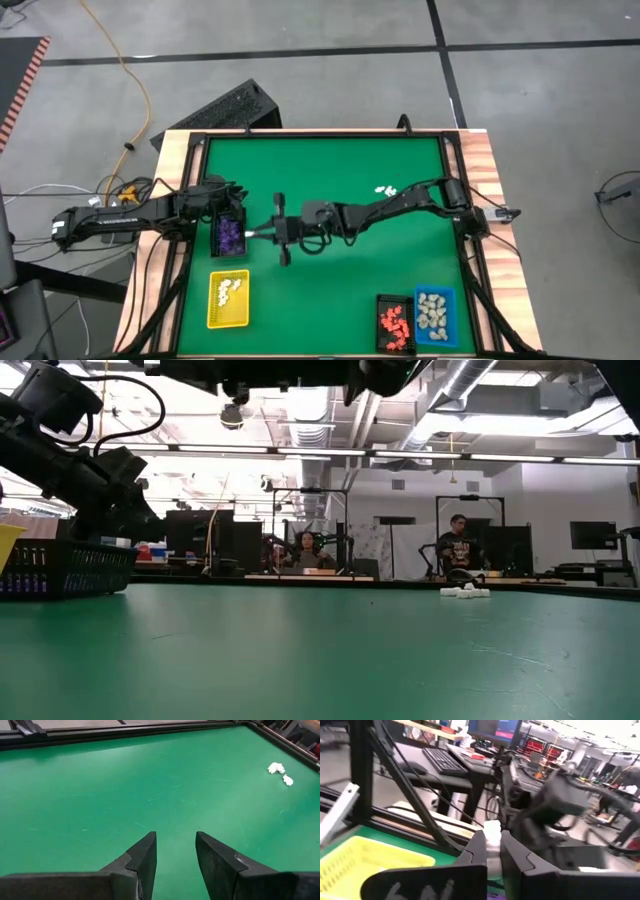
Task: Sort Halloween decoration
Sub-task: Put the white skeleton toy into the yellow basket
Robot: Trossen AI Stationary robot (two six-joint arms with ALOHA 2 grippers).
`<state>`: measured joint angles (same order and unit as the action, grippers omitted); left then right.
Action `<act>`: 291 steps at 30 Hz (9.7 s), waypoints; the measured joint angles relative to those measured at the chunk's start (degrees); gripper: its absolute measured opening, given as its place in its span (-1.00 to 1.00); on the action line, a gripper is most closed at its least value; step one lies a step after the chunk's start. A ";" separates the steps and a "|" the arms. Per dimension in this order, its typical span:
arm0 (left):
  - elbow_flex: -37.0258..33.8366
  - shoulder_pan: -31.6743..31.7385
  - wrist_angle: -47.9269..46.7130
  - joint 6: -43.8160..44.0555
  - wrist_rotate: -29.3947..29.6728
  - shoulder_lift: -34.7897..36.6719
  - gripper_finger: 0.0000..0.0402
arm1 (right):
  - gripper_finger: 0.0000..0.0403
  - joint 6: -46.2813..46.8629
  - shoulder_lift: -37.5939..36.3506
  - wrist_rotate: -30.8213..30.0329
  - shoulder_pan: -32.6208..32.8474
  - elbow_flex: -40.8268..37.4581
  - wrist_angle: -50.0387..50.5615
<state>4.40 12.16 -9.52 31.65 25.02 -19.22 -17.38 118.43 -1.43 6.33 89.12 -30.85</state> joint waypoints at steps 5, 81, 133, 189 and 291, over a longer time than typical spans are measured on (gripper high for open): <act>0.01 0.00 0.00 1.27 -0.02 -0.02 -0.37 | -0.82 4.91 7.53 3.32 2.32 4.98 -2.24; -0.02 -0.02 -0.02 -0.54 -0.57 -0.02 -0.37 | -0.51 28.75 -75.05 -14.85 -19.83 -48.96 65.34; -0.02 0.00 0.00 -0.56 0.24 -0.02 -0.37 | 0.43 42.85 -40.41 -28.88 -19.45 -87.47 -8.08; -0.02 -0.02 0.00 -0.59 0.85 0.00 -0.37 | -0.74 46.45 -24.62 -27.15 -10.12 -74.26 -25.04; 0.01 -0.02 0.00 -0.59 1.33 -0.02 -0.37 | -0.62 18.91 -2.90 -14.03 -0.77 -14.59 0.51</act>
<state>4.40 12.14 -9.52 31.07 26.35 -19.25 1.54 115.53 -15.46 5.56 74.53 -30.35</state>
